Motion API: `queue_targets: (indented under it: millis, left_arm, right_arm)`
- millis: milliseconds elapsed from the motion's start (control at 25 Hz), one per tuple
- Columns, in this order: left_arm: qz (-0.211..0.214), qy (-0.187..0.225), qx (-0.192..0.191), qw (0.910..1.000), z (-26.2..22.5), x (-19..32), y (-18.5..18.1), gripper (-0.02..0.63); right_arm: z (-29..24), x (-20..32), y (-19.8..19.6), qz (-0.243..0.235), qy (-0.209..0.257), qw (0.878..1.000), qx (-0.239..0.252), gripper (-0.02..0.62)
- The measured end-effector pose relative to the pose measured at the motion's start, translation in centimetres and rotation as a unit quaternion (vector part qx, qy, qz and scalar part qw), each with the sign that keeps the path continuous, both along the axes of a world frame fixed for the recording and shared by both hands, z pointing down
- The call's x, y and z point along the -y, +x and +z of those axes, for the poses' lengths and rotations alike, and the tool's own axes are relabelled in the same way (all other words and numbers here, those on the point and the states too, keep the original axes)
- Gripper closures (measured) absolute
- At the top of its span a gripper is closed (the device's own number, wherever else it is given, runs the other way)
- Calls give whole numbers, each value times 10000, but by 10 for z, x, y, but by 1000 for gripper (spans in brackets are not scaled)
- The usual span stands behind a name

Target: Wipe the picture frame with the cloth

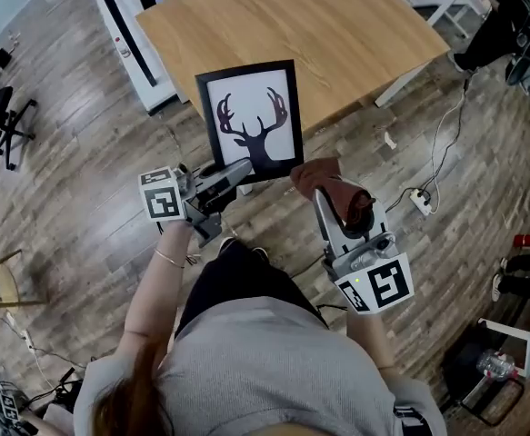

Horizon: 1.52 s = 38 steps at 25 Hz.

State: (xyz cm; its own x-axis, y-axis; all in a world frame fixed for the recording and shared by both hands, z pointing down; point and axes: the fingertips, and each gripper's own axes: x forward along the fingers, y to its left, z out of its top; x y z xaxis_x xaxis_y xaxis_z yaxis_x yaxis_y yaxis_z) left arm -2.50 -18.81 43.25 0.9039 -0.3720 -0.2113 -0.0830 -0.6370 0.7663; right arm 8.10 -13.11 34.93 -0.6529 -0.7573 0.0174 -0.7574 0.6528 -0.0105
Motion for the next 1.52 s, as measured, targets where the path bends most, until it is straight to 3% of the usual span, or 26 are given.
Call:
queue_targets:
  millis: [240,360,600,840,1000,1280,1520]
  left_arm:
    - [-5,-819,-64,9966,59,16,-4,588]
    - [97,-1376,-287,9900,83,21,-6,588]
    - [153,-2005,-448,9785,126,29,-9,588]
    - [273,-2405,-461,9692,159,28,0,588]
    - [295,-2564,-709,9635,171,30,-2,588]
    - [460,-2962,-820,9505,188,32,-3,588]
    - [631,-2885,-985,9503,183,31,-2,588]
  right_arm:
    - [8,8,-1,102,-112,9998,130,499]
    - [8,12,-3,150,-110,9998,76,499]
    - [-3,23,-1,283,52,9993,236,499]
    - [-10,28,8,429,4,9974,585,499]
    - [-11,31,19,616,-48,9946,837,499]
    - [-11,31,19,719,-69,9924,997,499]
    - [-15,27,13,680,-54,9923,1033,499]
